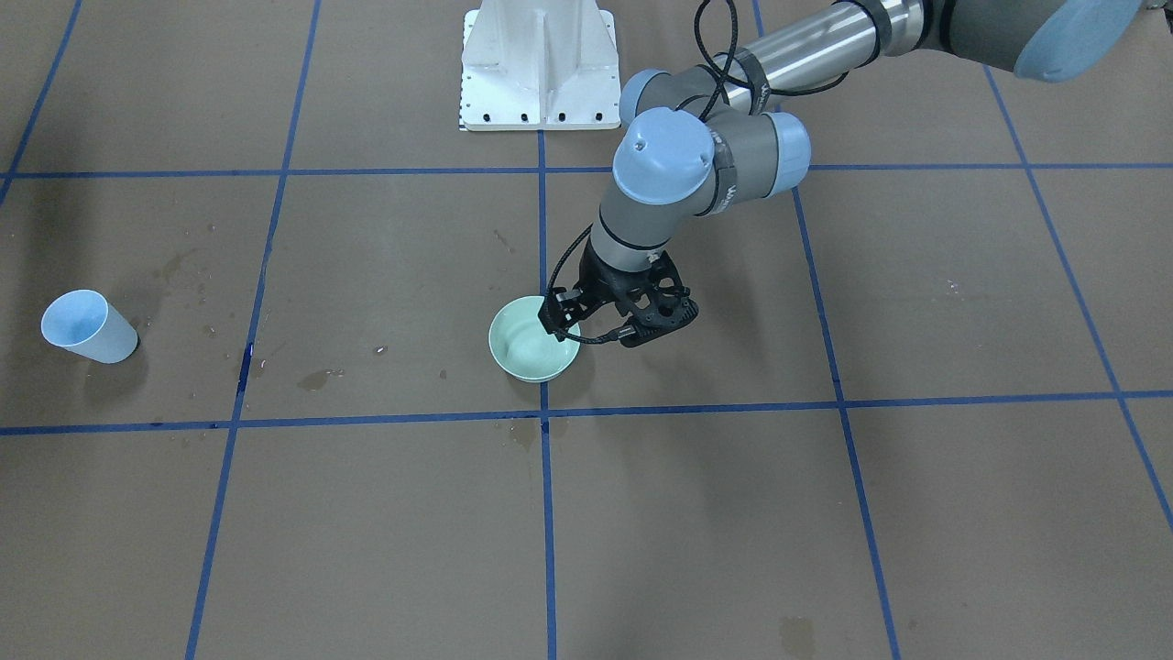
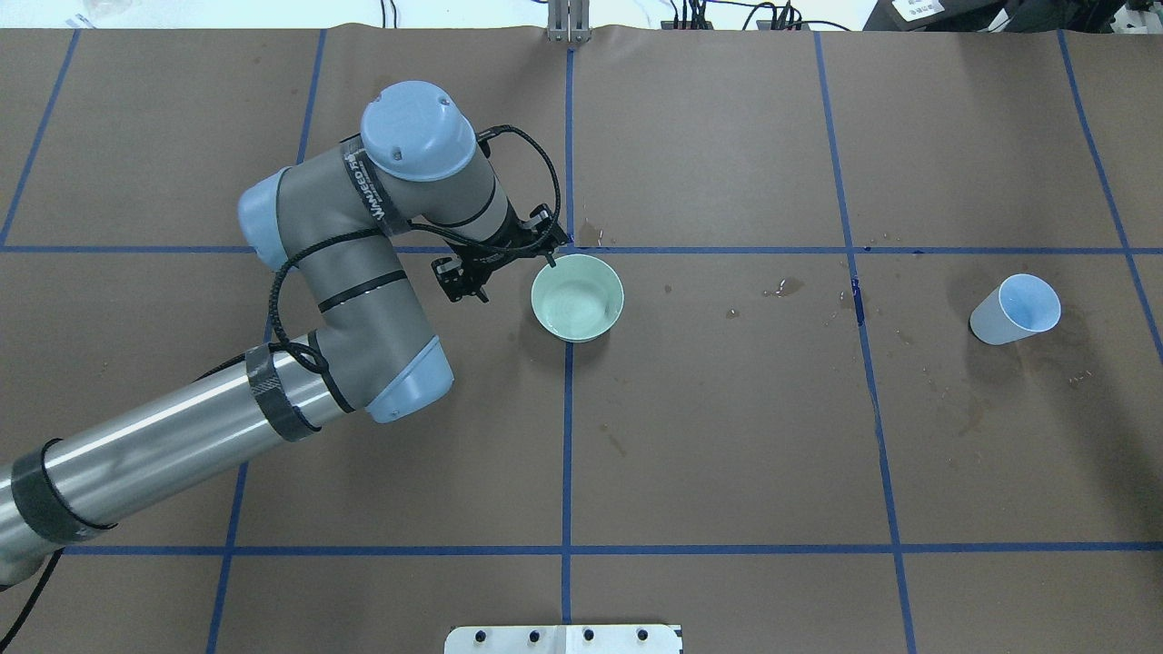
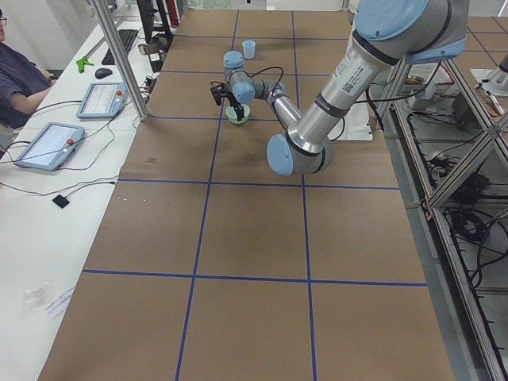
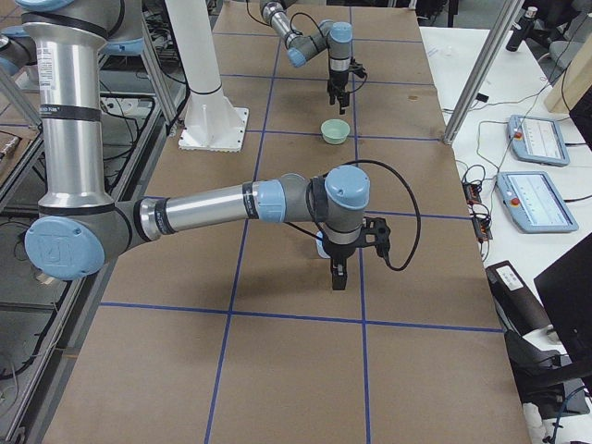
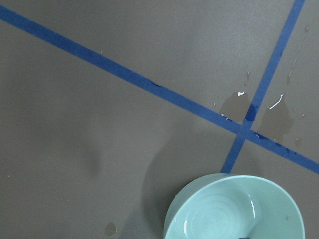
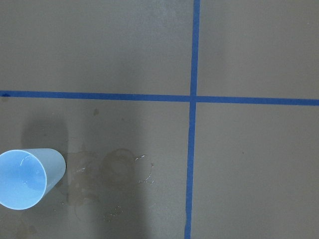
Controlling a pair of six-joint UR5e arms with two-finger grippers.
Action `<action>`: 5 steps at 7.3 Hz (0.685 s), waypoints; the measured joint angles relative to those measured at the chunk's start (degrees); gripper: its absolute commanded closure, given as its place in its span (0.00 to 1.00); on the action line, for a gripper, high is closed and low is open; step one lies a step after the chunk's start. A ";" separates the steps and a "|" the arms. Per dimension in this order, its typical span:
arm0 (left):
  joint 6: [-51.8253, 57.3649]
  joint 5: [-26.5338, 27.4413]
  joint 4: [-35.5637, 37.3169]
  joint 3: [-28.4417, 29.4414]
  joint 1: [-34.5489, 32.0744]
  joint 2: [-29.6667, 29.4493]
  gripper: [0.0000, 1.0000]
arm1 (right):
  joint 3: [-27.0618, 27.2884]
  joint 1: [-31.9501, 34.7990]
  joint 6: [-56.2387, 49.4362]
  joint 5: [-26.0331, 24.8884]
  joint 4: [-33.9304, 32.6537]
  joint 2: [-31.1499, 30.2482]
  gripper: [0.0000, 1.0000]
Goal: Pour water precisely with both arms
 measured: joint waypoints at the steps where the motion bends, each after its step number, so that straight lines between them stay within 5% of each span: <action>1: 1.20 -0.07 2.25 -3.65 -0.89 2.08 0.00 | 3.04 -0.54 0.32 -1.84 -0.55 0.23 0.01; 3: 3.54 -0.04 5.98 -9.66 -1.57 5.55 0.00 | 9.03 -2.41 3.53 -4.26 -1.68 1.02 0.00; 5: 3.98 0.06 6.87 -11.46 -1.66 6.74 0.00 | 16.92 -9.75 19.75 -11.57 2.21 -3.33 0.01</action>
